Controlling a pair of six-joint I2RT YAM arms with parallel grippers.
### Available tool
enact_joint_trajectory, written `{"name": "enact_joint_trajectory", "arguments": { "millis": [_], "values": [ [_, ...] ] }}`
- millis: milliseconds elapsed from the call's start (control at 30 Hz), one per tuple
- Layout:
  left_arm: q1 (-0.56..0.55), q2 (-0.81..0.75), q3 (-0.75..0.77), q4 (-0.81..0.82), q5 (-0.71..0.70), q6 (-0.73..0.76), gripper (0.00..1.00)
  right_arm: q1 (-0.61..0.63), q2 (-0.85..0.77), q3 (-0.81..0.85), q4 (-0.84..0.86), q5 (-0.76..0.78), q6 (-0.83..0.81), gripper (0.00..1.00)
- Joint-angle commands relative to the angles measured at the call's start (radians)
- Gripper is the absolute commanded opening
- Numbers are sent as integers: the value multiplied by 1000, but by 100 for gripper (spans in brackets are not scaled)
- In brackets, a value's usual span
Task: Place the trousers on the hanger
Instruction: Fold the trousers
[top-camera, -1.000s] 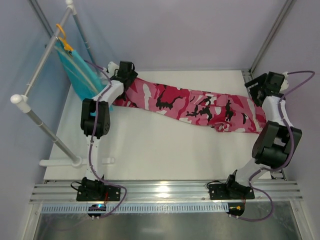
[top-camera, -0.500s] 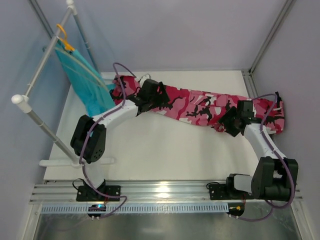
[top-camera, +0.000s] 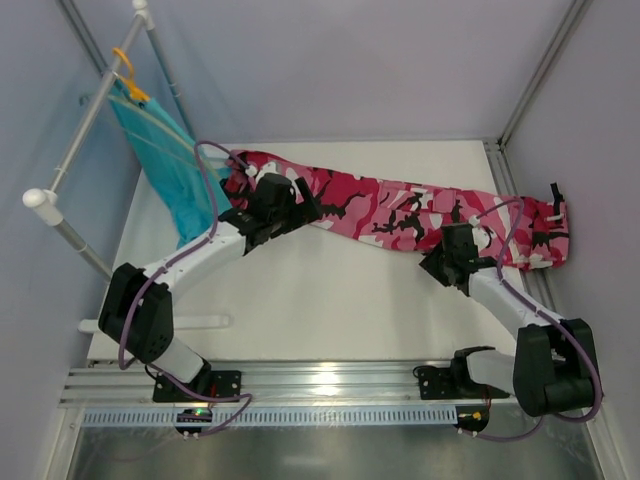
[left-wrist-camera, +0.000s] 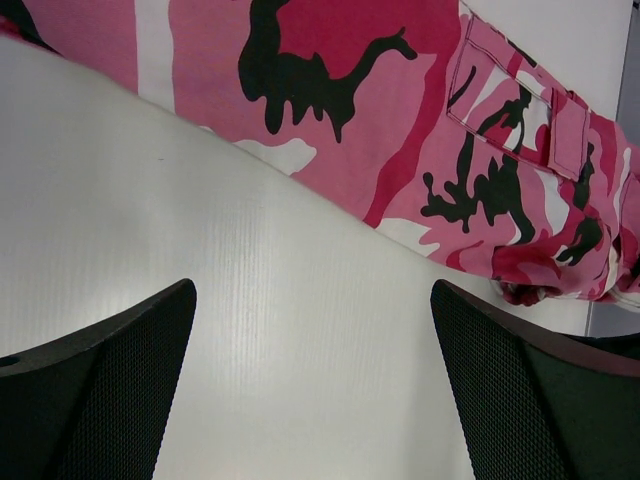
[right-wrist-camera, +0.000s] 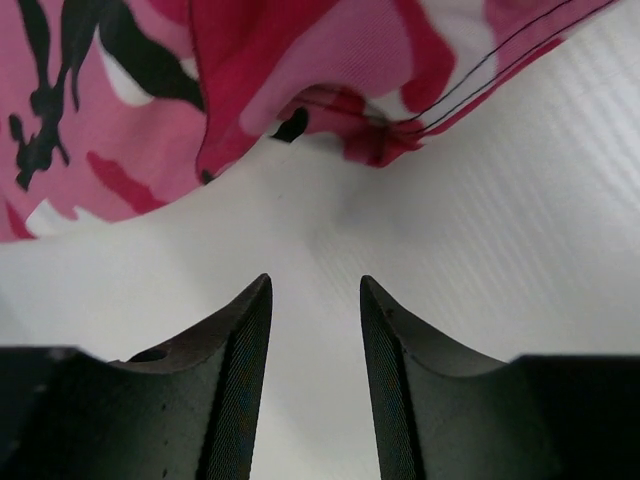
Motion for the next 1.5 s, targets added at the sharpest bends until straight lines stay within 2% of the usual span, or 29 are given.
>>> {"name": "enact_joint_trajectory", "arguments": {
  "millis": [0, 100, 467, 567, 667, 700, 767, 933, 967, 1100, 1233, 1300, 1400, 1433, 1467],
  "values": [
    [2, -48, -18, -21, 8, 27, 100, 2, 11, 23, 28, 244, 19, 43],
    [2, -62, -15, -42, 0, 29, 100, 4, 28, -11, 129, 197, 39, 43],
    [2, -66, -28, -61, -27, 29, 100, 4, 183, 17, 155, 330, 117, 43],
    [2, -71, -47, -63, -55, 30, 100, 2, 197, 26, 125, 369, 140, 35],
    [2, -72, -55, -63, -76, 26, 100, -2, 194, 32, 76, 433, 163, 22],
    [2, -72, -55, -63, -78, 23, 100, -5, 194, 38, 69, 439, 171, 13],
    [2, -72, -56, -63, -81, 17, 100, -14, 197, 40, 81, 438, 163, 4],
    [2, -79, -59, -75, -95, 14, 100, -42, 195, 76, -7, 432, 176, 4],
    [2, -82, -58, -78, -104, 20, 100, -51, 186, 86, -91, 436, 175, 4],
    [2, -91, -61, -98, -135, 18, 99, -154, 94, 104, -290, 492, 200, 4],
    [2, -76, -36, -128, -148, 11, 98, -388, -85, 43, -317, 450, 157, 4],
    [2, -66, -24, -148, -176, 15, 98, -451, -128, 24, -310, 435, 128, 4],
    [8, -60, 1, -173, -207, 36, 98, -495, -168, 41, -262, 335, 58, 4],
    [11, -53, 4, -171, -208, 37, 98, -493, -178, 43, -208, 232, 27, 4],
    [17, -45, 14, -174, -202, 37, 98, -492, -202, 34, -181, 182, 4, 9]
  ]
}}
